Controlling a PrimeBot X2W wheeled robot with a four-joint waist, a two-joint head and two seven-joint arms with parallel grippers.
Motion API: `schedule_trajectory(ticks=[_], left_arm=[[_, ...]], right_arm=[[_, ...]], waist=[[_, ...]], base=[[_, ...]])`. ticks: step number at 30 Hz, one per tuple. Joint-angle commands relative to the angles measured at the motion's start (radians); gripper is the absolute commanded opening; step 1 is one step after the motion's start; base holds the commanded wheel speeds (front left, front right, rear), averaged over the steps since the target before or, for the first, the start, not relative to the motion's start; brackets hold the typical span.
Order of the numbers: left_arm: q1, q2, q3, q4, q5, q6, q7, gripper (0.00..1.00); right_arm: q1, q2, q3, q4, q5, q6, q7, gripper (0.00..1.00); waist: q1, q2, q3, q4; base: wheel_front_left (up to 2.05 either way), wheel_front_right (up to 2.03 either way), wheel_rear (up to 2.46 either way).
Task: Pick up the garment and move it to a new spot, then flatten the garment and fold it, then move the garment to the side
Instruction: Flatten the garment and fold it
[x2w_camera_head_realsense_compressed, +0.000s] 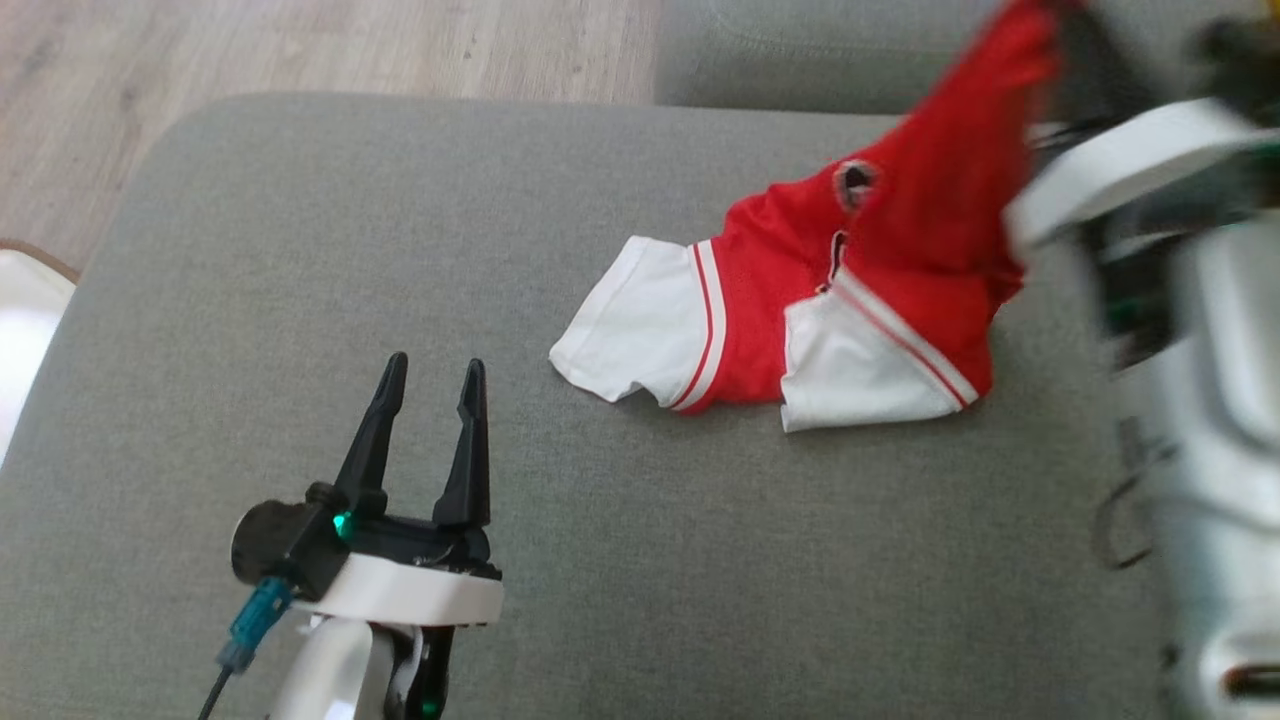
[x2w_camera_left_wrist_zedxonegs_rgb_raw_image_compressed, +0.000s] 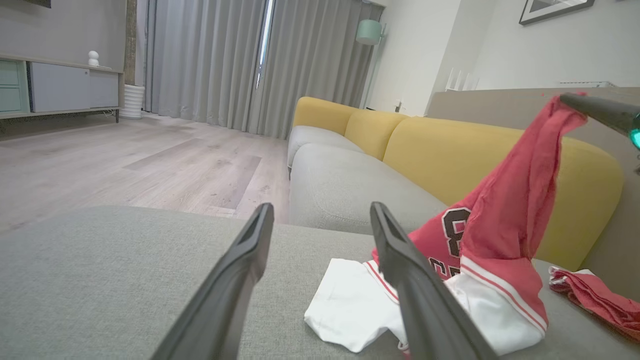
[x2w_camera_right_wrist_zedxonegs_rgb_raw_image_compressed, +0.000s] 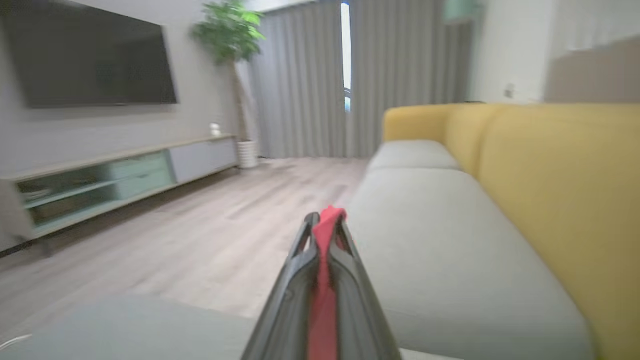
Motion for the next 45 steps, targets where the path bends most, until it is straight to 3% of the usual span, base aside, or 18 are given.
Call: schedule_trajectory(ticks=[1, 4, 5, 6, 13, 23, 36, 45], left_arm=[[-0.044, 0.003, 0.025, -0.036, -0.002, 0.002, -0.006, 1.0], [-0.057, 0.003, 0.015, -0.036, -0.007, 0.002, -0.006, 1.0], [-0.062, 0.003, 0.011, -0.036, -0.008, 0.002, -0.006, 1.0], [-0.067, 0.003, 0.008, -0.035, -0.009, 0.002, -0.006, 1.0], [-0.077, 0.003, 0.017, -0.029, -0.014, 0.002, -0.006, 1.0], [-0.063, 0.003, 0.044, -0.03, -0.001, 0.002, -0.006, 1.0], [-0.039, 0.003, 0.06, -0.038, 0.01, 0.002, -0.006, 1.0], [-0.014, 0.003, 0.061, -0.039, 0.017, 0.002, -0.006, 1.0]], right_arm=[[-0.059, -0.008, -0.01, -0.009, -0.017, 0.004, 0.008, 0.0], [-0.121, -0.078, -0.105, 0.146, -0.13, 0.004, 0.024, 0.0], [-0.14, -0.095, -0.134, 0.198, -0.174, 0.004, 0.028, 0.89], [-0.161, -0.103, -0.165, 0.246, -0.205, 0.004, 0.024, 1.0], [-0.233, -0.071, -0.223, 0.409, -0.321, 0.004, -0.065, 1.0], [-0.189, 0.011, -0.11, 0.415, -0.264, 0.004, -0.192, 1.0], [-0.026, 0.042, 0.03, 0.123, -0.087, 0.004, -0.212, 1.0], [0.297, 0.078, 0.084, -0.102, -0.023, 0.004, -0.226, 1.0]], waist=[[0.0, -0.0001, 0.011, 0.003], [0.0, -0.0001, 0.033, 0.008], [0.0, -0.0001, 0.038, 0.011], [0.0, -0.0001, 0.042, 0.013], [0.0, -0.0001, 0.049, 0.0], [0.0, -0.0001, 0.008, -0.079], [0.0, -0.0001, -0.033, -0.129], [0.0, -0.0001, -0.059, -0.14]], base=[[0.0, 0.0, 0.0], [0.0, 0.0, 0.0], [0.0, 0.0, 0.0], [0.0, 0.0, 0.0], [0.0, 0.0, 0.0], [0.0, 0.0, 0.0], [0.0, 0.0, 0.0], [0.0, 0.0, 0.0]])
